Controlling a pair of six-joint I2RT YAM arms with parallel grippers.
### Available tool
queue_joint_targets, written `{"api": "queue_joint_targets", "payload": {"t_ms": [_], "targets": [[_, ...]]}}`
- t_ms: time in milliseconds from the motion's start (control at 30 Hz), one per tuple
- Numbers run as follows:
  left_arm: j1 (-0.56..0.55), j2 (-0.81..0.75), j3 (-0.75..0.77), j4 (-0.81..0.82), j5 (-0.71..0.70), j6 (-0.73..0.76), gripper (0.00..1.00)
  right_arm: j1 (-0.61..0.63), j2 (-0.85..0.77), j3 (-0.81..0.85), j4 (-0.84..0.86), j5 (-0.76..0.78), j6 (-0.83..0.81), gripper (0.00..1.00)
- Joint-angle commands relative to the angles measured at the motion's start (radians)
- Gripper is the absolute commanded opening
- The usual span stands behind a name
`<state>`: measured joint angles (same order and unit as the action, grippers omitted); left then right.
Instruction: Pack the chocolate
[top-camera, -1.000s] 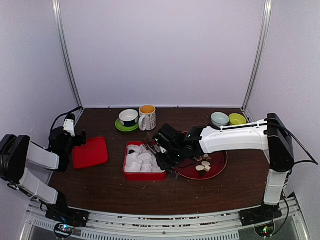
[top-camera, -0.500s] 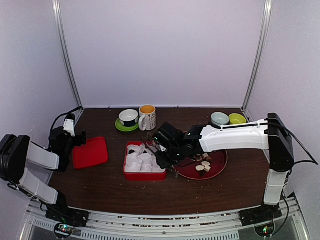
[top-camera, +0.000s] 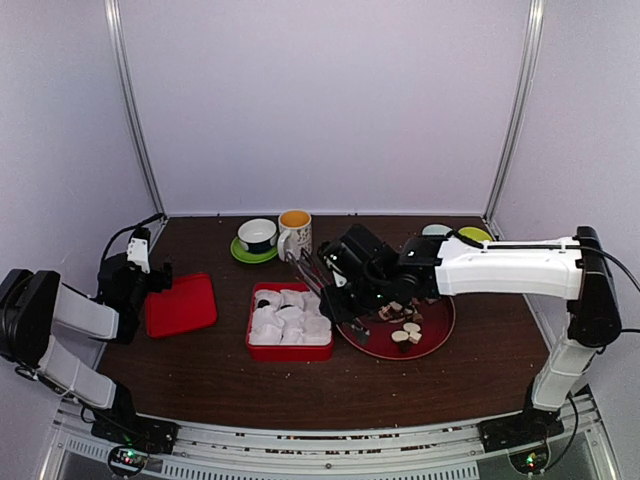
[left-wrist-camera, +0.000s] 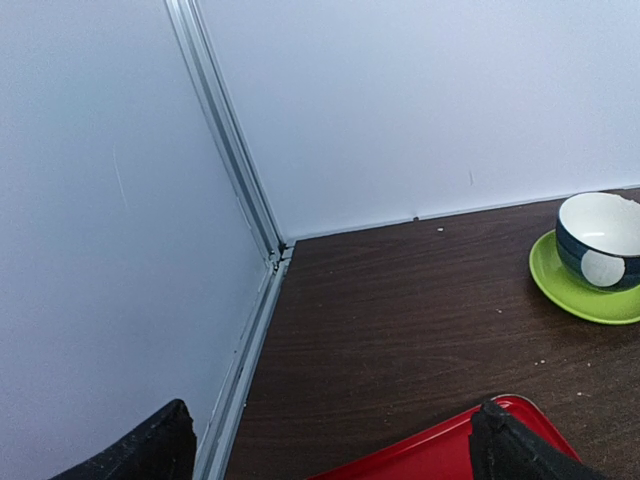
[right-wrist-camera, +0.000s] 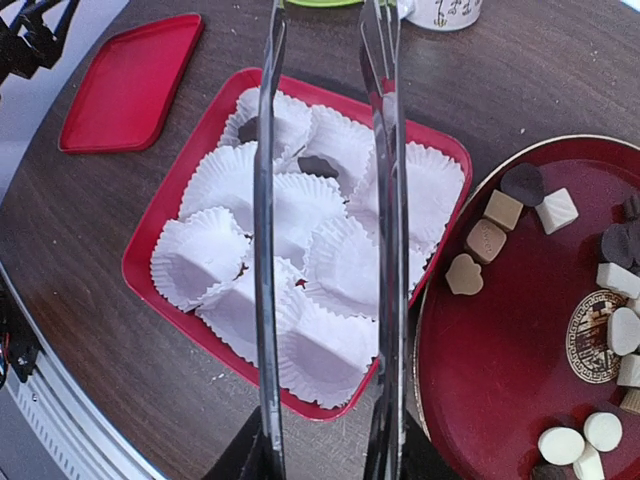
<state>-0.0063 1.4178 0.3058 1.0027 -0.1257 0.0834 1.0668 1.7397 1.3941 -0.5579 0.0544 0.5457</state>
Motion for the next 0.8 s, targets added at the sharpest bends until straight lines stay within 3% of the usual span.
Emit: {"api": "queue_joint_targets", "payload": {"t_ms": [0,467,767], "targets": [[0.006,0.006,-0.005,0.066,0.012,-0.004,0.98,0.002,-0.076,-0.033,-0.037,0.052,0.001,0.34],[0.006,0.005,-0.004,0.065,0.012,-0.004,0.98,-0.032,-0.227,-0.245,-0.092,0.137,0.057,0.34],[0.006,0.006,-0.004,0.064,0.011,-0.004,0.98,-0.088,-0.239,-0.333,-0.063,0.105,0.064,0.35]]}}
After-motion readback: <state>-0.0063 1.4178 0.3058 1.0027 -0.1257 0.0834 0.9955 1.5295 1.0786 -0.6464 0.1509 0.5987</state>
